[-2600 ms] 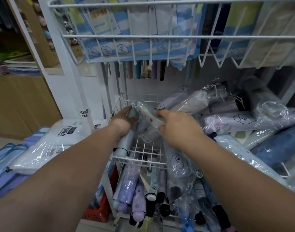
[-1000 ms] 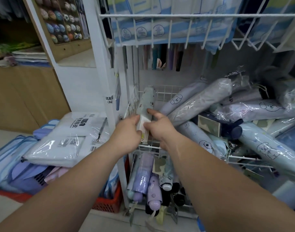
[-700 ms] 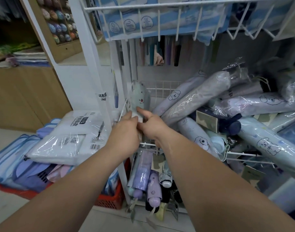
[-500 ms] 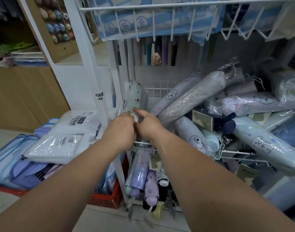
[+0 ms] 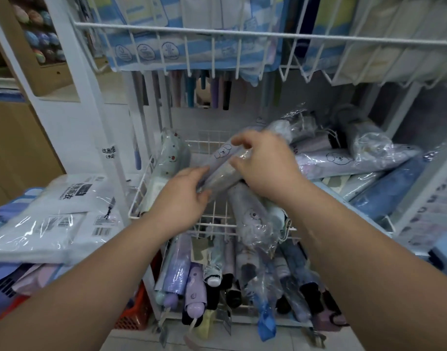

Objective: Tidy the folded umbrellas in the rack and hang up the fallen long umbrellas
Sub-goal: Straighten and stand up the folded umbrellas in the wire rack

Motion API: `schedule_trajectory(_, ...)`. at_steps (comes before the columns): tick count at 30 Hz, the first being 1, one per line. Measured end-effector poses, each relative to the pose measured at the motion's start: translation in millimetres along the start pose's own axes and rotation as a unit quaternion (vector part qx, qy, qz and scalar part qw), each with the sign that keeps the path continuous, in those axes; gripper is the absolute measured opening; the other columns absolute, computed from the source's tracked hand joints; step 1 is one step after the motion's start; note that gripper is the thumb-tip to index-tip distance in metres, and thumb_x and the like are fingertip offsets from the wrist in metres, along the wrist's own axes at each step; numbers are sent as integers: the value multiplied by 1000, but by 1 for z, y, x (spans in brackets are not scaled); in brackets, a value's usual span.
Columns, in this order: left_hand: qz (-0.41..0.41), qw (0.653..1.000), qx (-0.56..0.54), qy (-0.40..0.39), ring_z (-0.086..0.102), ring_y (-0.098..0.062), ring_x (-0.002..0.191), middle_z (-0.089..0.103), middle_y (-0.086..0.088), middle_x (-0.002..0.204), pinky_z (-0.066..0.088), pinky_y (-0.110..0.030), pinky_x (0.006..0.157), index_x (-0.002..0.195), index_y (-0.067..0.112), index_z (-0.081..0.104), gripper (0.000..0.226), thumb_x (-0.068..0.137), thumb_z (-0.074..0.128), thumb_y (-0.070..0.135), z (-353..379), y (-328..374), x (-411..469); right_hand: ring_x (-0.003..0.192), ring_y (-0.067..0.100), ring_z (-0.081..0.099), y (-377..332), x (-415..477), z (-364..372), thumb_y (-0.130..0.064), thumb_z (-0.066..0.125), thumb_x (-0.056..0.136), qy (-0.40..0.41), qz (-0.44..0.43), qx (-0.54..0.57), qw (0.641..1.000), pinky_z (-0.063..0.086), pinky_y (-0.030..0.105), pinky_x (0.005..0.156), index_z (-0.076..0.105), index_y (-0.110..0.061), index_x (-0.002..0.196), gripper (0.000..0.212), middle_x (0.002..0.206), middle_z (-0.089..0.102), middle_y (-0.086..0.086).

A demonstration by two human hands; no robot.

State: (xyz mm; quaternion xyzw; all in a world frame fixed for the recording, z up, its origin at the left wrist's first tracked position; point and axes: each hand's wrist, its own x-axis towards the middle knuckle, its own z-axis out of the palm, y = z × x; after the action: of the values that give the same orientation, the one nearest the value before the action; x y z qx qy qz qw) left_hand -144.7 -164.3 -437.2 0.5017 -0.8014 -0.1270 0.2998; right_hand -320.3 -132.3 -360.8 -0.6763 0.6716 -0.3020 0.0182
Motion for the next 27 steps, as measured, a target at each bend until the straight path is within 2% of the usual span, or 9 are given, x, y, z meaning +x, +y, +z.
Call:
schedule_trajectory(2,0,998,-65,-4,48,-19,132,51,-3,145,35,-25,108,149,29,44,57,96,64,27,6,9,8,119,33,47,20,-3,-7,-46,64,87,41,4,-158,987,37,43,98,63,-36,126,41,128,57,4)
schedule_trajectory(5,-9,992,-125,-4,47,-12,131,48,3,146,38,-30,109,147,39,43,54,97,62,32,13,20,25,123,37,41,45,-8,-12,-64,60,83,41,31,-240,969,30,49,102,55,-42,134,56,137,46,9)
schedule_trajectory(8,-9,989,-145,-7,45,-8,132,47,3,149,34,-24,107,147,37,44,55,96,64,35,16,22,49,126,39,45,61,-5,-12,-75,45,85,-17,68,-233,970,28,49,105,41,-46,145,67,144,42,15)
schedule_trajectory(11,20,993,-94,-65,38,-14,141,41,1,154,28,-22,111,150,35,39,69,89,69,45,20,14,70,132,37,43,66,4,-10,-75,40,87,-58,37,-241,968,28,49,104,21,-46,154,76,145,50,13)
schedule_trajectory(14,-11,992,-64,-111,31,-21,147,30,-3,161,25,-28,117,153,41,31,83,81,69,57,26,0,84,138,36,39,66,13,-12,-71,40,89,-97,23,-237,966,25,53,108,11,-46,156,77,153,44,8)
schedule_trajectory(16,-35,989,-67,-127,32,-23,146,28,-2,162,27,-30,117,154,44,27,86,82,71,57,30,-6,90,139,35,37,67,14,-12,-70,37,90,-109,19,-248,963,25,54,109,10,-47,155,75,155,41,6)
schedule_trajectory(19,-77,978,-141,-135,41,-18,141,36,6,158,33,-28,113,156,39,24,93,81,80,44,32,-10,97,139,35,36,71,15,-7,-70,32,91,-117,13,-271,955,25,54,108,8,-48,155,73,157,39,5)
schedule_trajectory(24,-134,978,-112,-117,56,-24,129,54,7,146,44,-38,111,153,39,28,101,70,79,64,40,-19,101,144,36,30,69,21,-8,-70,29,93,-153,27,-294,943,22,57,114,1,-47,156,73,161,32,9)
schedule_trajectory(27,-134,971,-153,-128,62,-20,119,59,10,140,49,-40,105,150,38,32,104,62,80,69,46,-22,97,143,36,30,70,19,-5,-70,29,92,-143,28,-290,946,20,57,115,2,-47,156,73,161,32,7)
